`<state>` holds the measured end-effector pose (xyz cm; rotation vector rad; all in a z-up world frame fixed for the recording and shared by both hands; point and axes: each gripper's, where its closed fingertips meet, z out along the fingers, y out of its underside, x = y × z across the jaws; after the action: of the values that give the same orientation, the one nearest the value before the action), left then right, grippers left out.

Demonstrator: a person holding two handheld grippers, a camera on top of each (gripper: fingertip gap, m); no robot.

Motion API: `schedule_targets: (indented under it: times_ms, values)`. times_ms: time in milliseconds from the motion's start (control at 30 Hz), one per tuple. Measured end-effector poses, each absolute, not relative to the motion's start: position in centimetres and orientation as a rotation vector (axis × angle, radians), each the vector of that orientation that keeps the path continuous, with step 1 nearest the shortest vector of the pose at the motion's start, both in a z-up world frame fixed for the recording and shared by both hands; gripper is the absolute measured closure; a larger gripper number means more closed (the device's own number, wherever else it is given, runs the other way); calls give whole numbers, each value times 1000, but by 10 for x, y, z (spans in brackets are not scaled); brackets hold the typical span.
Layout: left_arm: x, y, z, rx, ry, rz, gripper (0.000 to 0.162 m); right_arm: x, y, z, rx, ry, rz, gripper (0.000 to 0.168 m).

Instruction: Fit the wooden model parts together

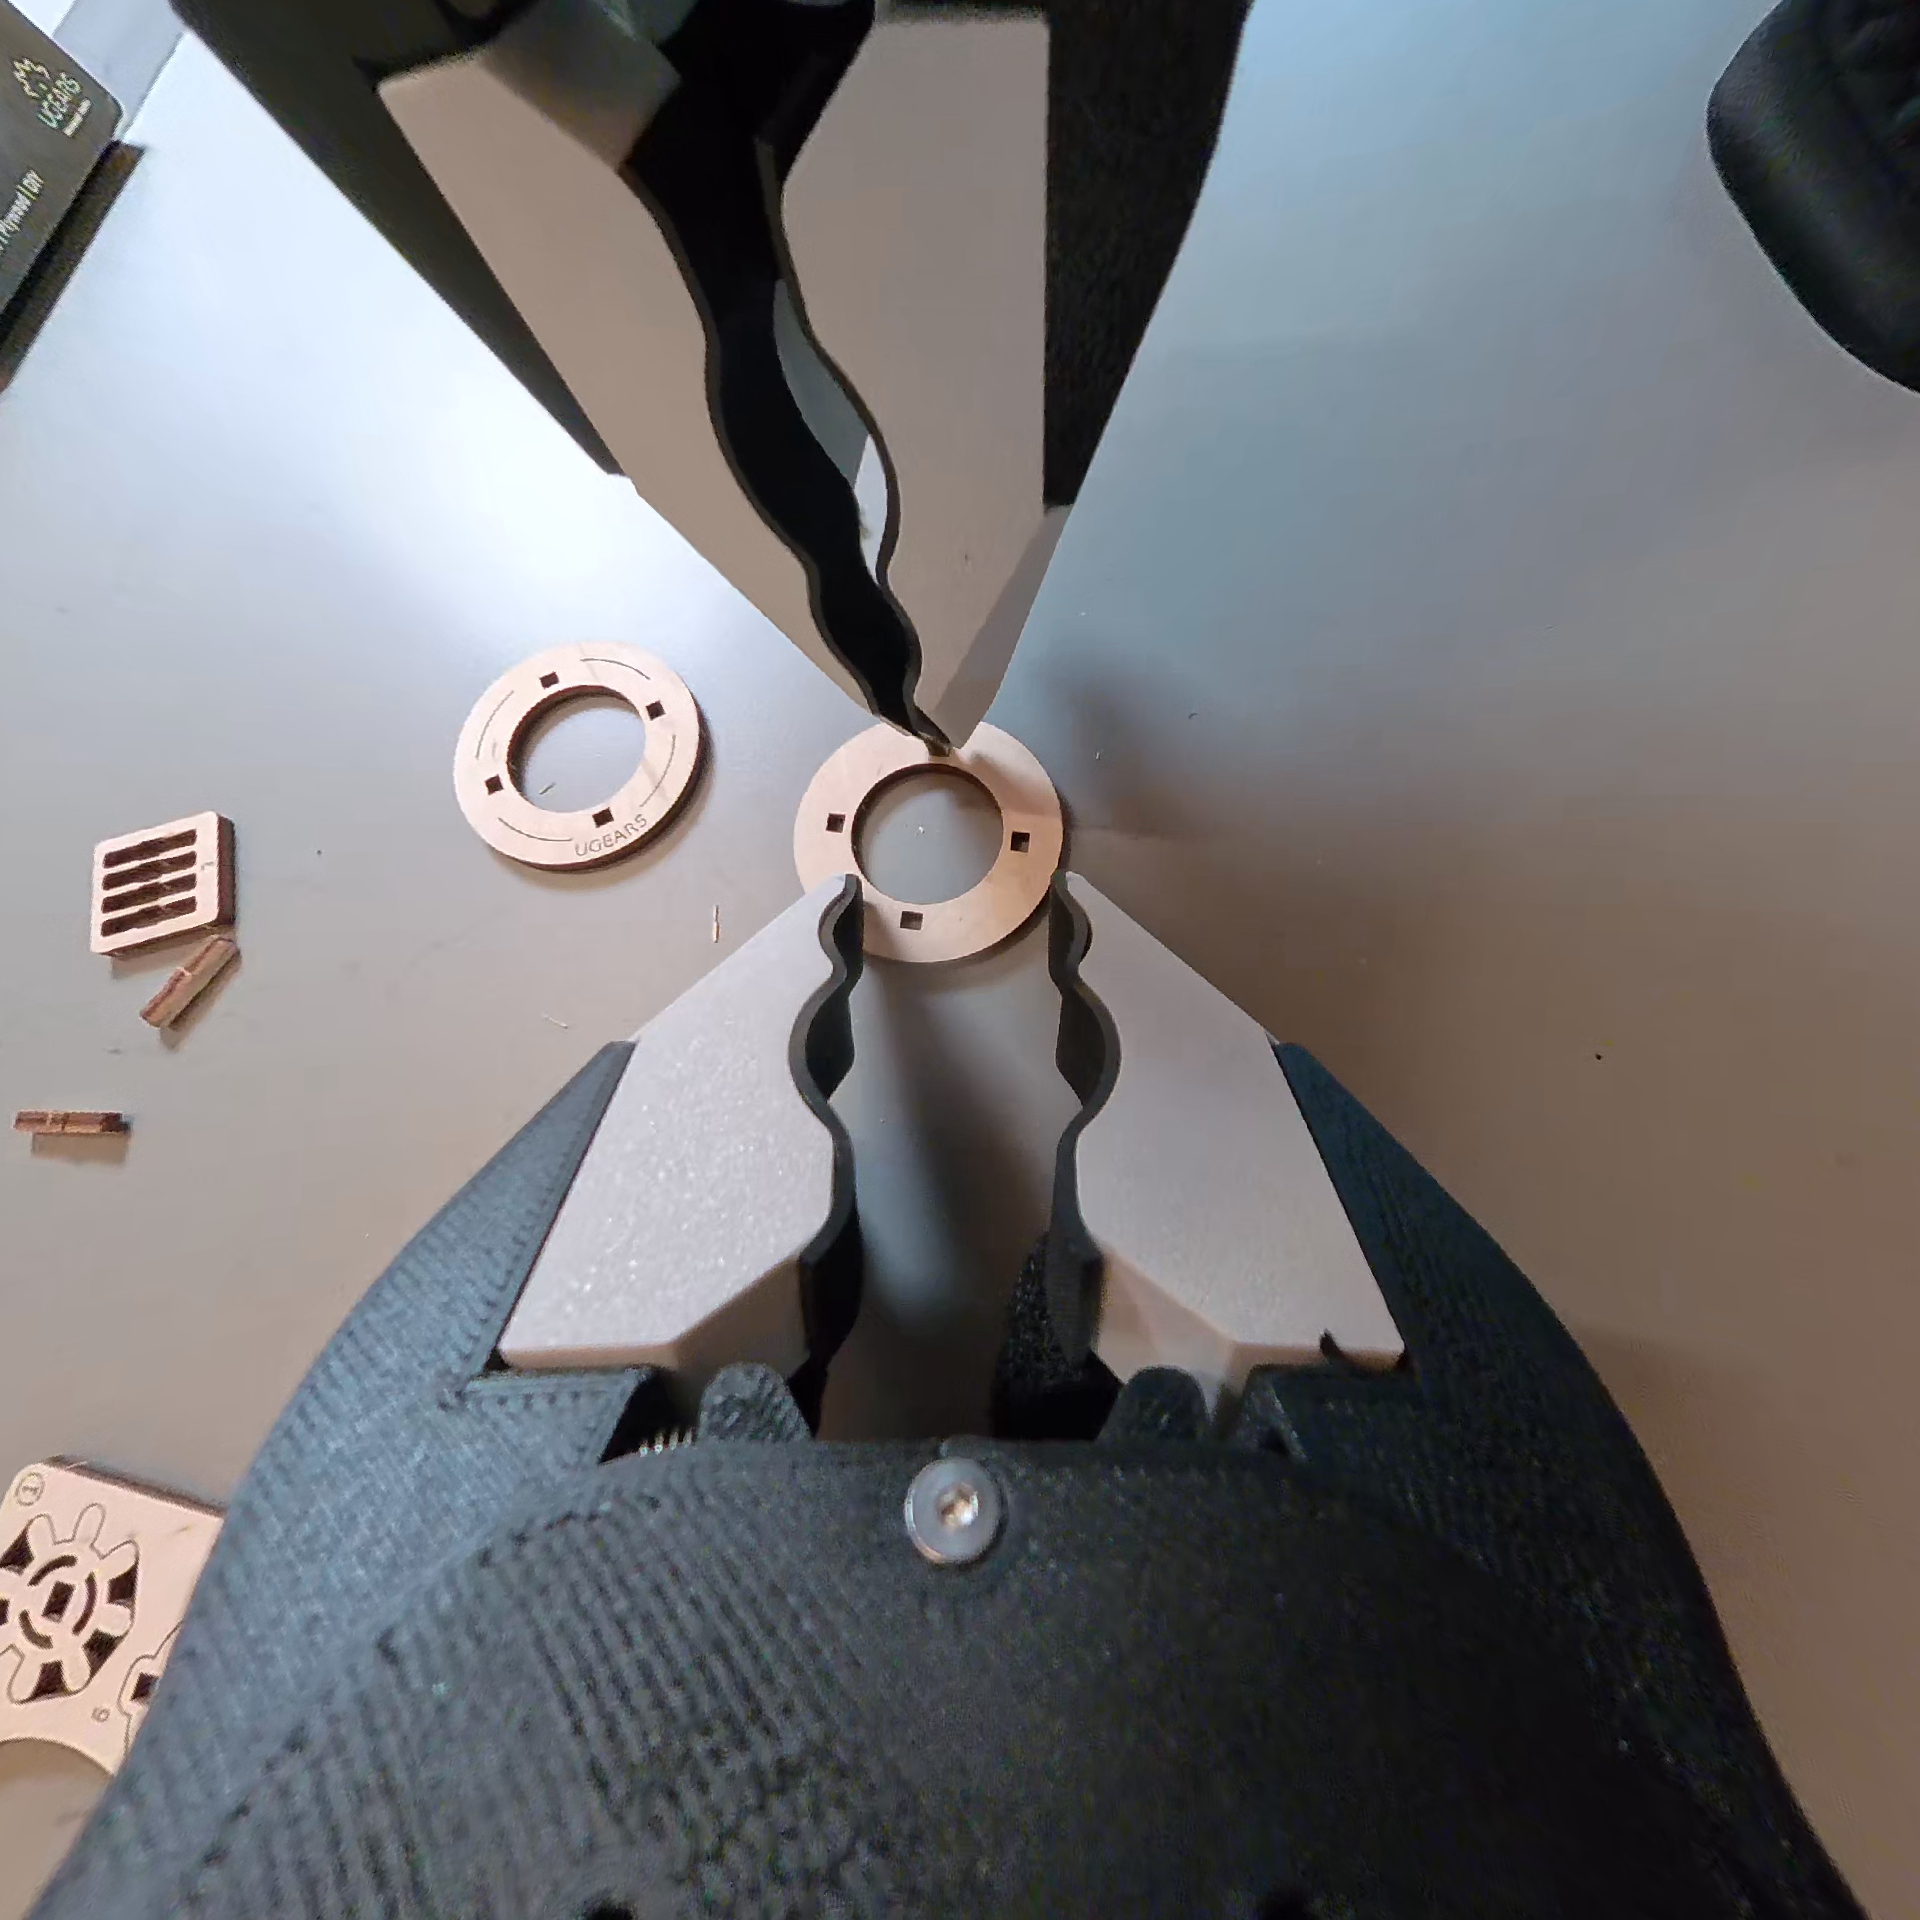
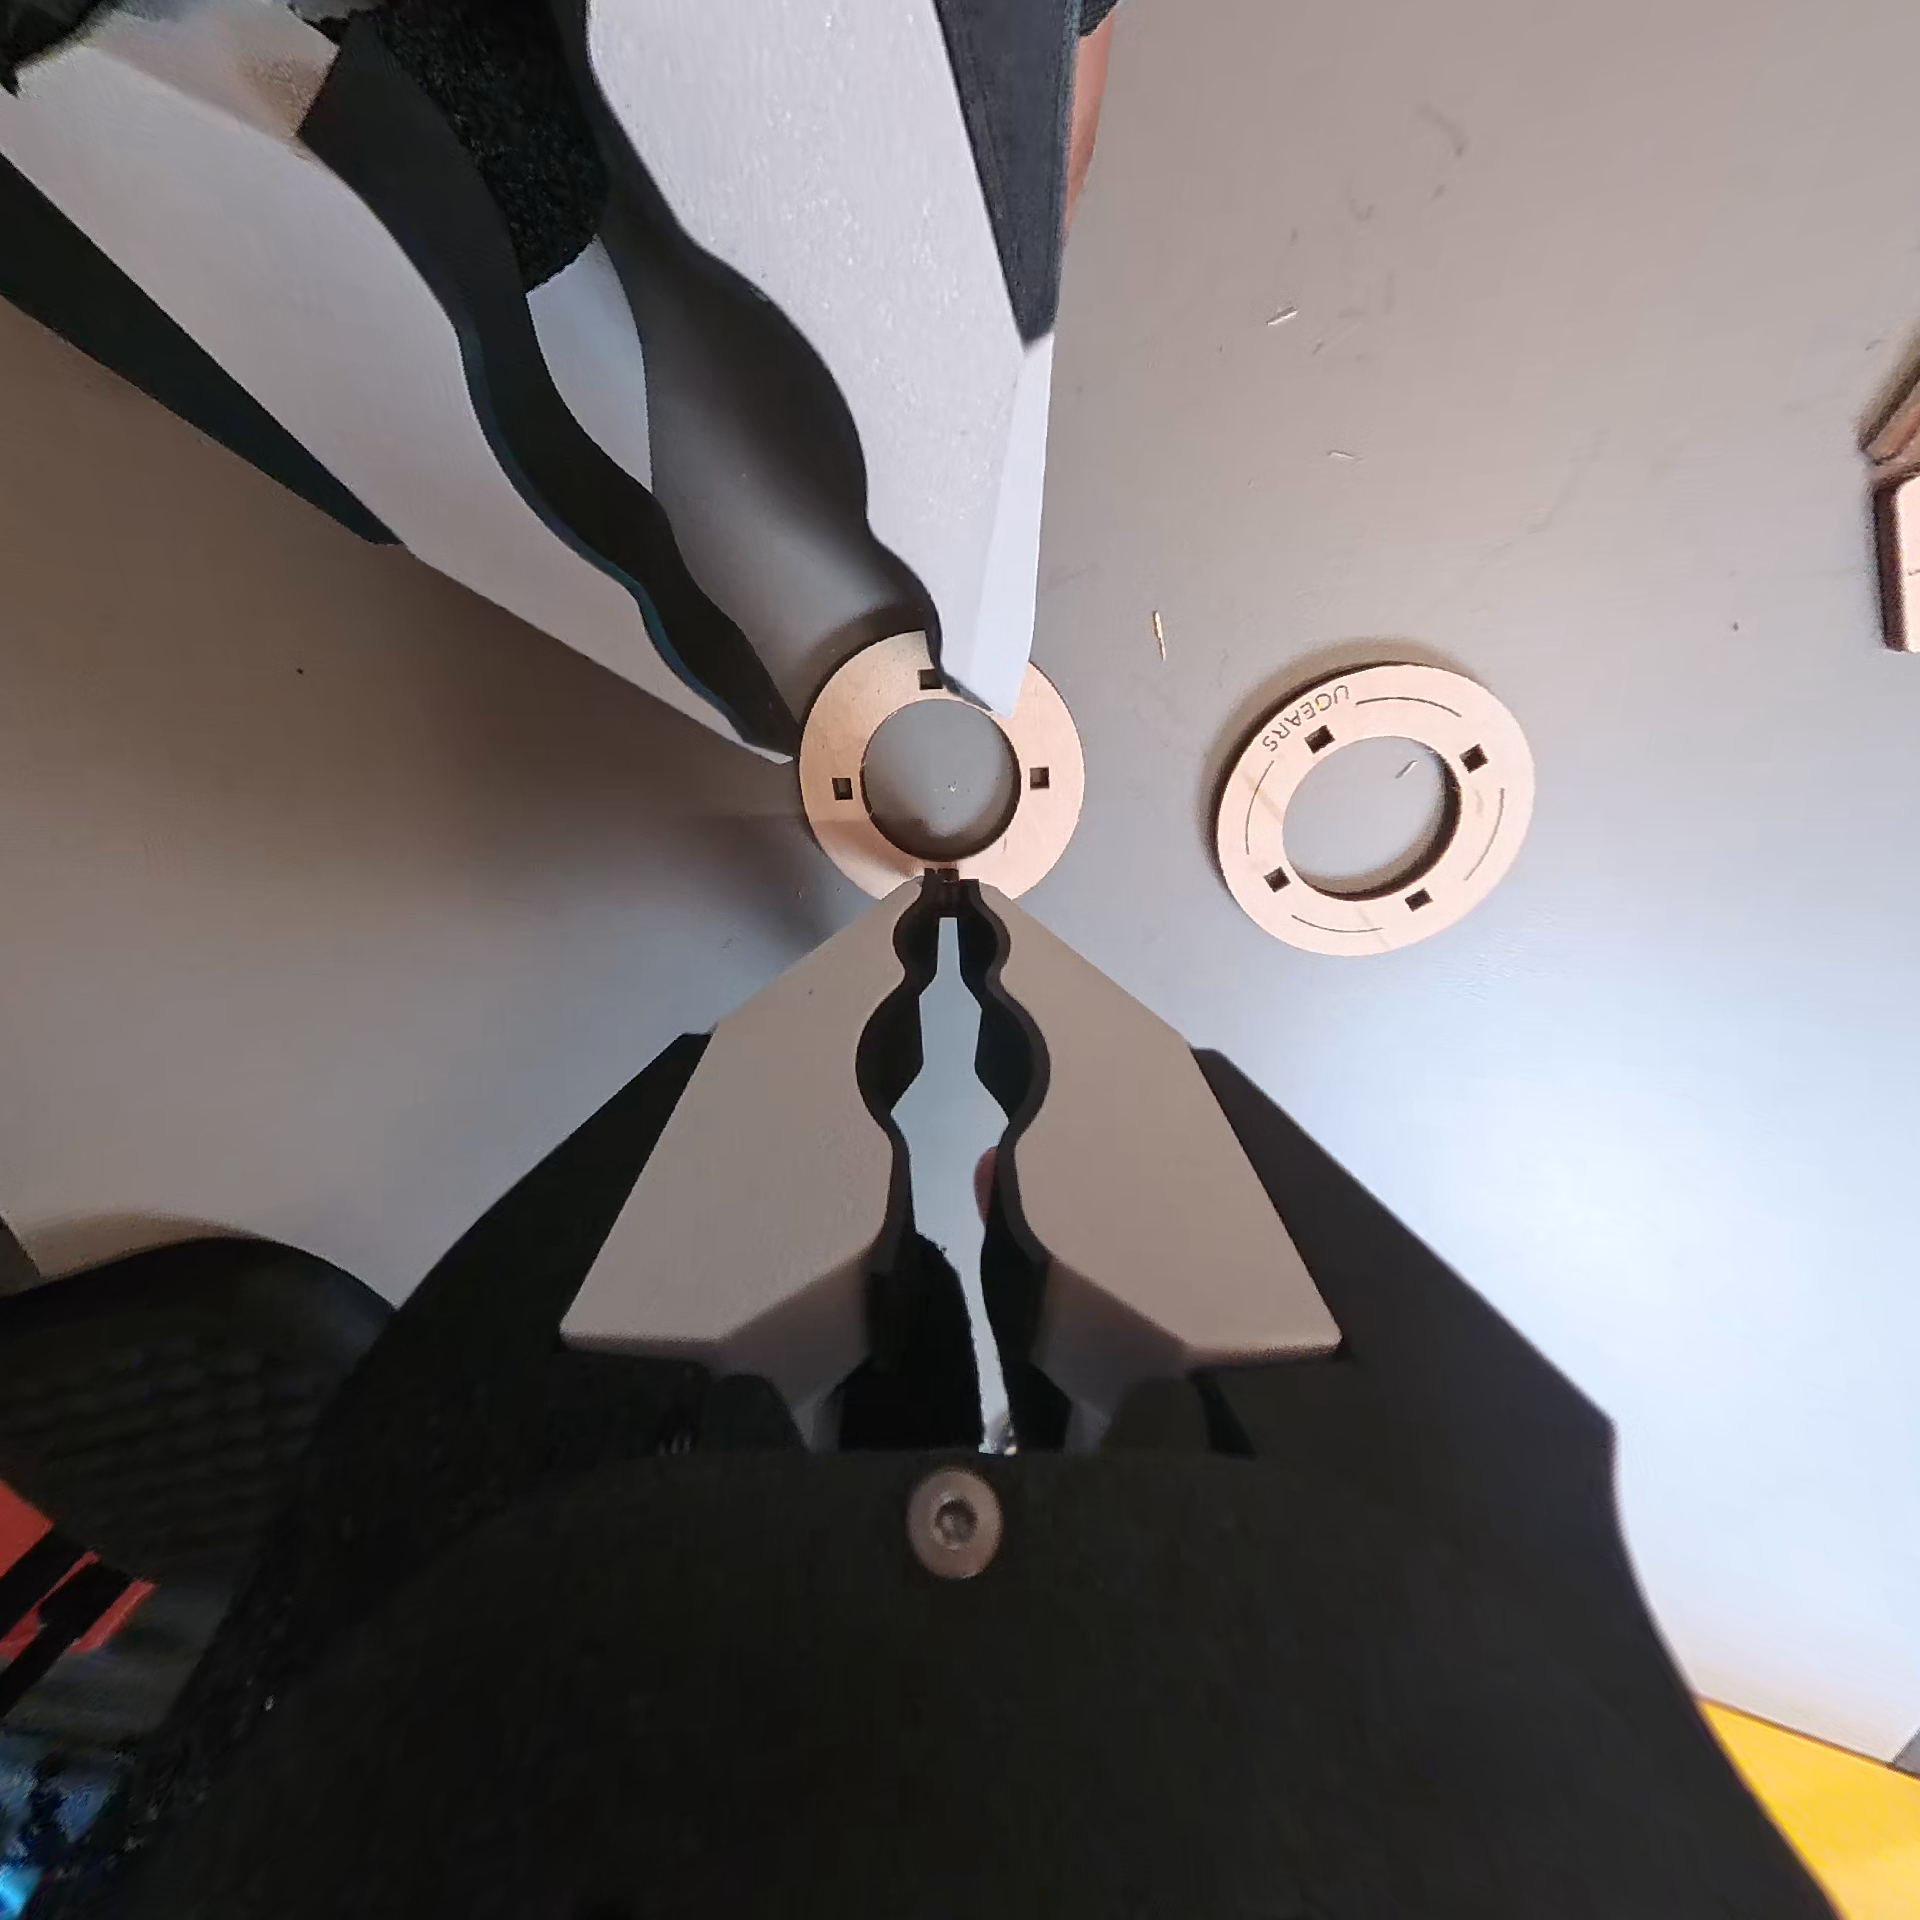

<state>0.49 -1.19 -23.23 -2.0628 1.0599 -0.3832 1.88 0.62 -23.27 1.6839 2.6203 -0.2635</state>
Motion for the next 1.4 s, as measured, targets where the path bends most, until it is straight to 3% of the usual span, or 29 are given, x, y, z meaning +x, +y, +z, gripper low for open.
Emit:
schedule_targets:
  times_ms: [933, 1167, 1267, 1400]
  values:
    - [4, -12, -232, -2066, 1060, -383, 128, 19, 6, -234, 1748, 2594, -318, 167]
    - [4, -11, -232, -2068, 1058, -385, 128, 20, 3, -230, 1744, 2630, -481, 130]
    - [4, -11, -232, -2070, 1058, -385, 128, 20, 2, -221, 1770, 2651, -602, 128]
    - [4, -11, -232, -2068, 1057, -387, 128, 22, 9, -210, 1877, 2706, -716, 139]
